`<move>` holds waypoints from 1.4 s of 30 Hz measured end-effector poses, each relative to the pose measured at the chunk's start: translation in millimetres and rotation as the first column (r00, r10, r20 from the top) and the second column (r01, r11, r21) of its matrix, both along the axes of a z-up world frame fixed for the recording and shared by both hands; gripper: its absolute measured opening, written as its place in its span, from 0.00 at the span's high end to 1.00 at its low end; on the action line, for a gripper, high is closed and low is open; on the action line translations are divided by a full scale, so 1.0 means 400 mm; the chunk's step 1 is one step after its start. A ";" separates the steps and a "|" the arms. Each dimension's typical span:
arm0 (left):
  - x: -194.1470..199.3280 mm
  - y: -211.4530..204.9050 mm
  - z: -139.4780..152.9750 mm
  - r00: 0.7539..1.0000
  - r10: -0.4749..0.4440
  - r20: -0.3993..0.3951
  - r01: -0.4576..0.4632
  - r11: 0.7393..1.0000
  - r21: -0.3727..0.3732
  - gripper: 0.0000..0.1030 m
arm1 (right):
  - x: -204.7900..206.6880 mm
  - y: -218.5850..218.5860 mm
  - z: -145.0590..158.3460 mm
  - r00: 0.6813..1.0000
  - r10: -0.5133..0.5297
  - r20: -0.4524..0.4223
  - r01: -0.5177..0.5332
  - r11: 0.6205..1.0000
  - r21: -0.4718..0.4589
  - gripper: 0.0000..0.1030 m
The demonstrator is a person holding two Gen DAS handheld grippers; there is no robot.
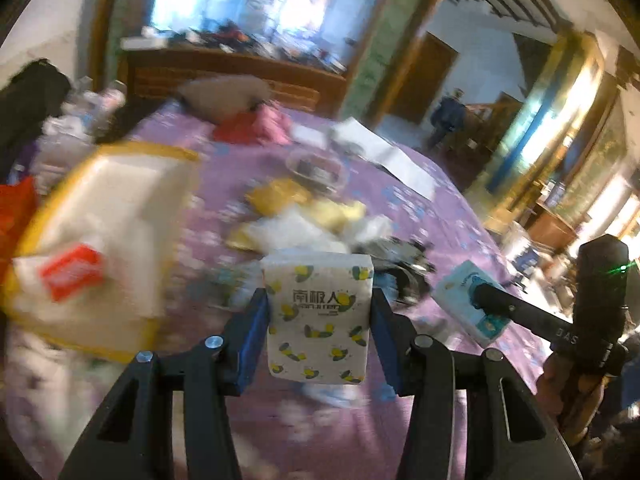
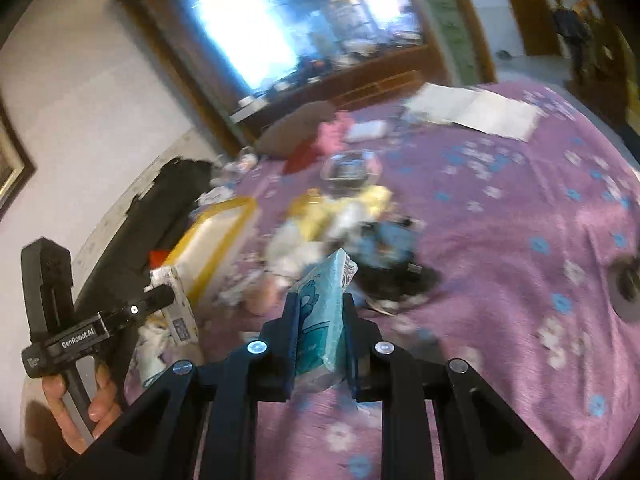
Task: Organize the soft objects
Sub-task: 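Grasp the white tissue pack with the left tool while the right tool grasps the blue tissue pack, then lower both tissue packs into the yellow-rimmed tray and open both tools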
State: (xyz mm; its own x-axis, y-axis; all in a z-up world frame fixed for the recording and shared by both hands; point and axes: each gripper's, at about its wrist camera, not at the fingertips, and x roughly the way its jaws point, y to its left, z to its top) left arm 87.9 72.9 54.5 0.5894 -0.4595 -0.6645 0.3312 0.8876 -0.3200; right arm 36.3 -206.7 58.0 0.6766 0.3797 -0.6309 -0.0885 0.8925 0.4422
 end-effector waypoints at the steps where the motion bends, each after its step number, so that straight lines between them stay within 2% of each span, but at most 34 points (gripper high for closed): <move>1: 0.003 0.033 0.007 1.000 0.025 -0.002 -0.025 1.000 -0.005 0.53 | 0.014 0.024 0.006 1.000 0.023 0.006 -0.023 1.000 0.002 0.80; 6: 0.056 0.180 0.030 0.988 0.155 0.015 -0.155 0.987 0.029 0.53 | 0.125 0.189 0.002 0.987 0.161 0.008 -0.161 0.986 0.031 0.80; 12: 0.204 0.314 0.015 0.968 0.250 -0.001 -0.250 0.967 0.048 0.53 | 0.303 0.387 -0.031 0.966 0.259 -0.017 -0.258 0.965 0.050 0.80; 14: 0.267 0.351 -0.012 0.961 0.274 -0.021 -0.273 0.960 0.065 0.53 | 0.366 0.441 -0.042 0.960 0.278 -0.028 -0.276 0.959 0.065 0.80; 18: 0.355 0.391 -0.092 0.951 0.297 -0.084 -0.288 0.952 0.106 0.52 | 0.468 0.538 -0.070 0.959 0.281 -0.038 -0.280 0.959 0.028 0.80; 20: 0.379 0.398 -0.124 0.957 0.272 -0.097 -0.261 0.959 0.108 0.52 | 0.524 0.600 -0.108 0.955 0.289 -0.065 -0.290 0.957 -0.006 0.80; 23: 0.395 0.398 -0.154 0.950 0.294 -0.107 -0.271 0.944 0.190 0.52 | 0.570 0.656 -0.166 0.947 0.294 -0.126 -0.301 0.953 -0.037 0.80; 26: 0.388 0.401 -0.195 0.948 0.269 -0.168 -0.238 0.954 0.183 0.52 | 0.578 0.697 -0.228 0.939 0.290 -0.186 -0.313 0.943 -0.111 0.80; 27: 0.378 0.403 -0.206 0.946 0.268 -0.184 -0.235 0.955 0.180 0.52 | 0.572 0.697 -0.228 0.941 0.287 -0.181 -0.311 0.943 -0.121 0.80; 31: 0.335 0.387 -0.209 0.952 0.265 -0.152 -0.231 0.950 0.212 0.52 | 0.505 0.685 -0.219 0.925 0.295 -0.239 -0.335 0.931 -0.147 0.80; 37: 0.296 0.367 -0.212 0.958 0.237 -0.159 -0.202 0.957 0.208 0.51 | 0.447 0.668 -0.214 0.908 0.296 -0.295 -0.353 0.921 -0.163 0.83; 39: 0.291 0.369 -0.202 0.959 0.241 -0.150 -0.210 0.958 0.196 0.43 | 0.446 0.670 -0.210 0.910 0.301 -0.284 -0.357 0.919 -0.170 0.83; 40: 0.291 0.371 -0.197 0.960 0.237 -0.149 -0.208 0.960 0.185 0.29 | 0.445 0.667 -0.208 0.913 0.301 -0.274 -0.352 0.921 -0.163 0.83; 41: 0.288 0.373 -0.188 0.961 0.236 -0.142 -0.211 0.963 0.169 0.23 | 0.444 0.663 -0.204 0.918 0.300 -0.259 -0.346 0.926 -0.153 0.80; 42: 0.285 0.376 -0.179 0.961 0.246 -0.129 -0.224 0.961 0.160 0.23 | 0.446 0.657 -0.199 0.925 0.293 -0.243 -0.334 0.931 -0.149 0.77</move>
